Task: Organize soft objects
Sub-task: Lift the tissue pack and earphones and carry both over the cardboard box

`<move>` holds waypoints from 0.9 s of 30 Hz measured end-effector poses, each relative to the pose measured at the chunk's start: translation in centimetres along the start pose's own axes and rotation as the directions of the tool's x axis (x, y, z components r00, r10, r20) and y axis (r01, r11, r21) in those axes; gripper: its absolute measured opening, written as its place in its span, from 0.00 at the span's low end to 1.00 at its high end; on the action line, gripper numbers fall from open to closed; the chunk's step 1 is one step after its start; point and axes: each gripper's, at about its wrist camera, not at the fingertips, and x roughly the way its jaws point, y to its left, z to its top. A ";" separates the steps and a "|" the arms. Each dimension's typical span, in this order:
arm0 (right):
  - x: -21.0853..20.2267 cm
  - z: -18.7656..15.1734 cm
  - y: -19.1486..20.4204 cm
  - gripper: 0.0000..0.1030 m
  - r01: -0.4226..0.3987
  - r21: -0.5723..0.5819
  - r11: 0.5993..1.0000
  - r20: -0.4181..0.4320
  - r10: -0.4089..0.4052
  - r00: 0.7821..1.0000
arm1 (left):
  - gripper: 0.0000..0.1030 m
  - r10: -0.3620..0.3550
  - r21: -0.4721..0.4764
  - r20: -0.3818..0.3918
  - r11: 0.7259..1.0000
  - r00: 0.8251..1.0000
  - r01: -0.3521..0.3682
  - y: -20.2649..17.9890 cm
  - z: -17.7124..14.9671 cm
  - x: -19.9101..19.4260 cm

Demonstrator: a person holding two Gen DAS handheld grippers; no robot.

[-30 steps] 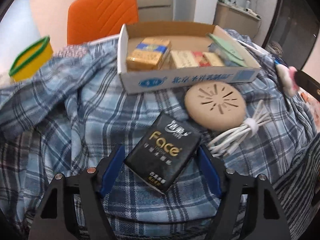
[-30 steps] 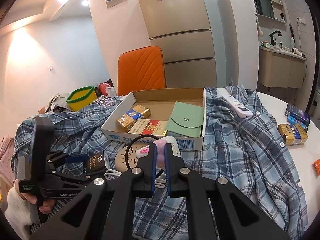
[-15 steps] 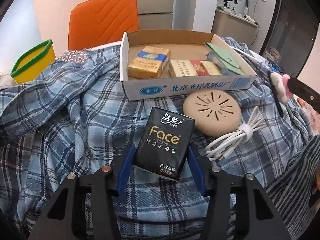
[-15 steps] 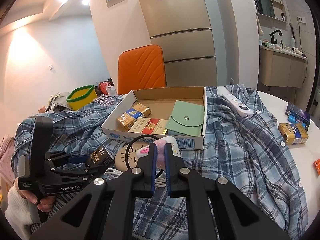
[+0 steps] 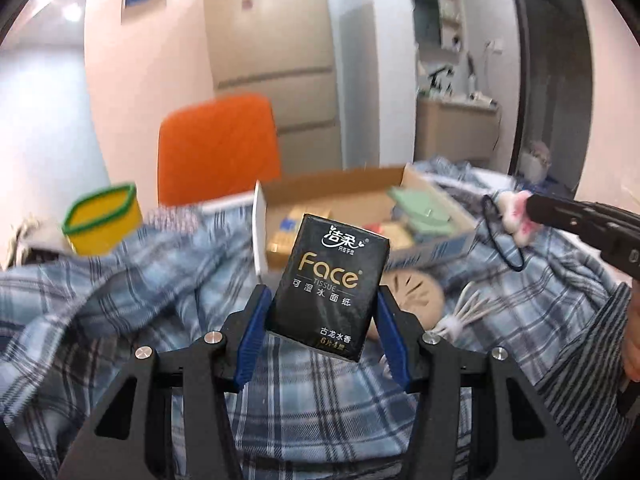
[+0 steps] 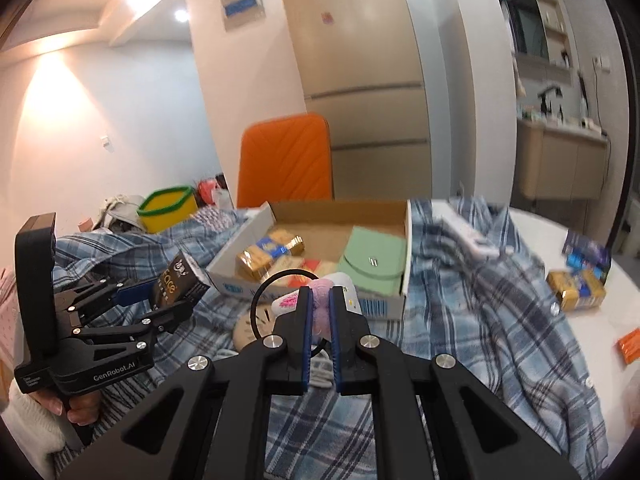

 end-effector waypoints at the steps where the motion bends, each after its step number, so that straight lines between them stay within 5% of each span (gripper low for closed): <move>1: -0.4 0.1 0.3 0.08 0.004 -0.014 1.000 0.022 -0.004 1.000 | 0.50 -0.002 0.006 0.038 1.000 0.999 0.001 -0.2 0.1 -0.6; 9: -2.4 0.1 2.0 0.08 -0.012 -0.091 0.996 0.129 0.024 0.991 | 0.50 0.045 -0.063 0.267 0.998 0.963 -0.029 0.8 0.8 -3.9; 19: -4.2 0.0 3.7 0.08 0.027 -0.143 0.989 0.217 0.005 0.976 | 0.50 0.038 -0.097 0.286 0.995 0.957 -0.010 0.9 1.7 -7.0; 27: -5.8 3.8 4.4 0.08 0.071 -0.130 0.989 0.284 -0.031 0.958 | 0.50 0.067 -0.104 0.378 0.994 0.923 -0.030 0.0 6.2 -9.4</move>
